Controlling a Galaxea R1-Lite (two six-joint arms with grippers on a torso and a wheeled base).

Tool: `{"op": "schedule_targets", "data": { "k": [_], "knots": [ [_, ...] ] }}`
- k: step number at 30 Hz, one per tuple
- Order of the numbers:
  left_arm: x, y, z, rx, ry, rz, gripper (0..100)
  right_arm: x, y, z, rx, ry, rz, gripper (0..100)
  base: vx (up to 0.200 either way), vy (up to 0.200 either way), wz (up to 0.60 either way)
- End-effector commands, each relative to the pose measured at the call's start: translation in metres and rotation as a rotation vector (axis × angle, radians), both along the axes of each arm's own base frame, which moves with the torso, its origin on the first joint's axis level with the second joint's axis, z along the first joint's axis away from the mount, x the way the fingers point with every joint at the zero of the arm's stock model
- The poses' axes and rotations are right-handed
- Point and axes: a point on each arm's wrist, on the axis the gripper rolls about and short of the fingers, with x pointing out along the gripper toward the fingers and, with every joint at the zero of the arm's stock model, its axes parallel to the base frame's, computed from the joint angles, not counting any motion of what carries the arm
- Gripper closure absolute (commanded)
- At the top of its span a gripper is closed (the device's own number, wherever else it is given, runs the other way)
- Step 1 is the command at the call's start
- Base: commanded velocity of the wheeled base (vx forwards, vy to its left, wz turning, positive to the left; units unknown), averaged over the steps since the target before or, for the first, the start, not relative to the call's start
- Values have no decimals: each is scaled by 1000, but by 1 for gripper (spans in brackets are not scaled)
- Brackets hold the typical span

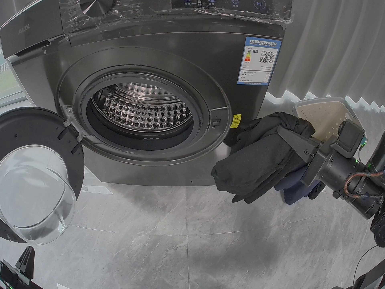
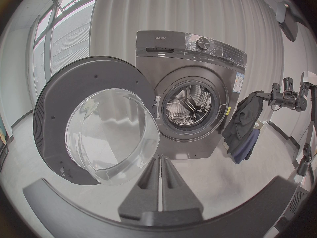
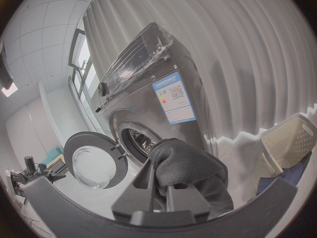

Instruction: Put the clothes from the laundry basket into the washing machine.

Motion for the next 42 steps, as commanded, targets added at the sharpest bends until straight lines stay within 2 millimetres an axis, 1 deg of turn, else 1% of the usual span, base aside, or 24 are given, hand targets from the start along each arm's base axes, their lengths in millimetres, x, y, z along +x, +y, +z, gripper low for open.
{"op": "schedule_targets", "data": {
  "k": [1, 7, 15, 35, 42],
  "knots": [
    [0, 0, -5, 0, 5, 0, 100, 0, 0, 0, 0, 0, 0, 100, -200, 0, 0],
    [0, 0, -5, 0, 5, 0, 100, 0, 0, -2, -3, 6, 0, 100, -200, 0, 0],
    [0, 0, -5, 0, 5, 0, 100, 0, -1, -2, -4, 7, -4, 100, 0, 0, 0],
    [0, 0, -5, 0, 5, 0, 100, 3, -4, -2, -3, 8, -23, 100, 0, 200, 0],
    [0, 0, -5, 0, 5, 0, 100, 7, -8, -1, -1, 7, -53, 100, 0, 0, 0]
  ]
}}
